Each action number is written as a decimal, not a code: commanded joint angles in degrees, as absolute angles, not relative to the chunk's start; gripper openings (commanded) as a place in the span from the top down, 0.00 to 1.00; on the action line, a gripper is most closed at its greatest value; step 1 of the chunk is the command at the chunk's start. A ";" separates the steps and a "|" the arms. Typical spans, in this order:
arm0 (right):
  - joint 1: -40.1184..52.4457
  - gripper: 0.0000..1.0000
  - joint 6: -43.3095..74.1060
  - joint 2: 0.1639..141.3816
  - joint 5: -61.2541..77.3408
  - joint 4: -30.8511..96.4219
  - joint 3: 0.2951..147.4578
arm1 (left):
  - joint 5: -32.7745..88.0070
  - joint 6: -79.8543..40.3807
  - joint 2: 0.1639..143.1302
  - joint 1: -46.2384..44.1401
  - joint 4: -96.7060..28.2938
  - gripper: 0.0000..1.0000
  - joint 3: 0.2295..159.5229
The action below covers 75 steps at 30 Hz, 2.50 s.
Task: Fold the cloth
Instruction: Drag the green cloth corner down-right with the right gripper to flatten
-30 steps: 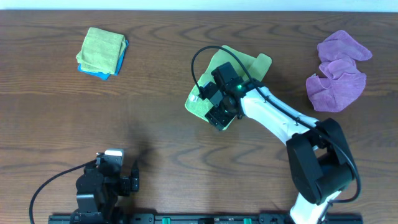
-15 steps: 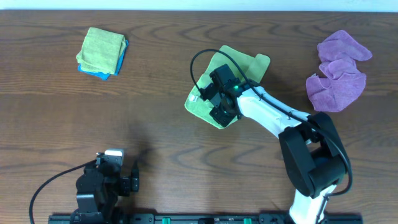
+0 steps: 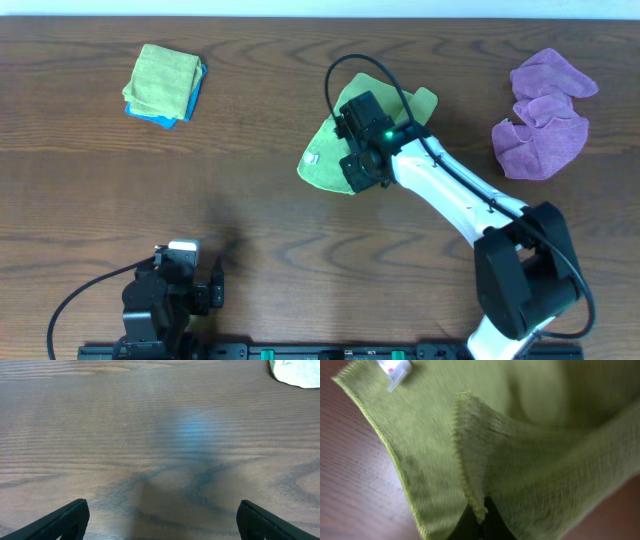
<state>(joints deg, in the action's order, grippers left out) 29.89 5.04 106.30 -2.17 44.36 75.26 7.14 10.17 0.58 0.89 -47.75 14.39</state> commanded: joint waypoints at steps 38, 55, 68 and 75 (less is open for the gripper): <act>25.63 0.98 60.53 78.78 -1.04 33.95 39.40 | 6.90 11.40 0.23 0.56 -51.03 0.05 13.96; 23.11 0.50 55.35 67.85 0.14 28.91 28.88 | 6.90 11.40 0.23 0.56 -51.03 0.05 13.98; 23.11 0.33 46.11 64.16 0.43 29.15 28.86 | 6.92 11.40 0.23 0.56 -51.03 0.05 13.98; 23.09 0.43 38.59 66.08 1.06 28.86 28.86 | 6.92 11.40 0.23 0.56 -51.03 0.05 13.98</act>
<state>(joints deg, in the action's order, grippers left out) 23.46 43.62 65.32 0.82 29.02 28.75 7.11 10.20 0.58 0.89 -47.75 14.39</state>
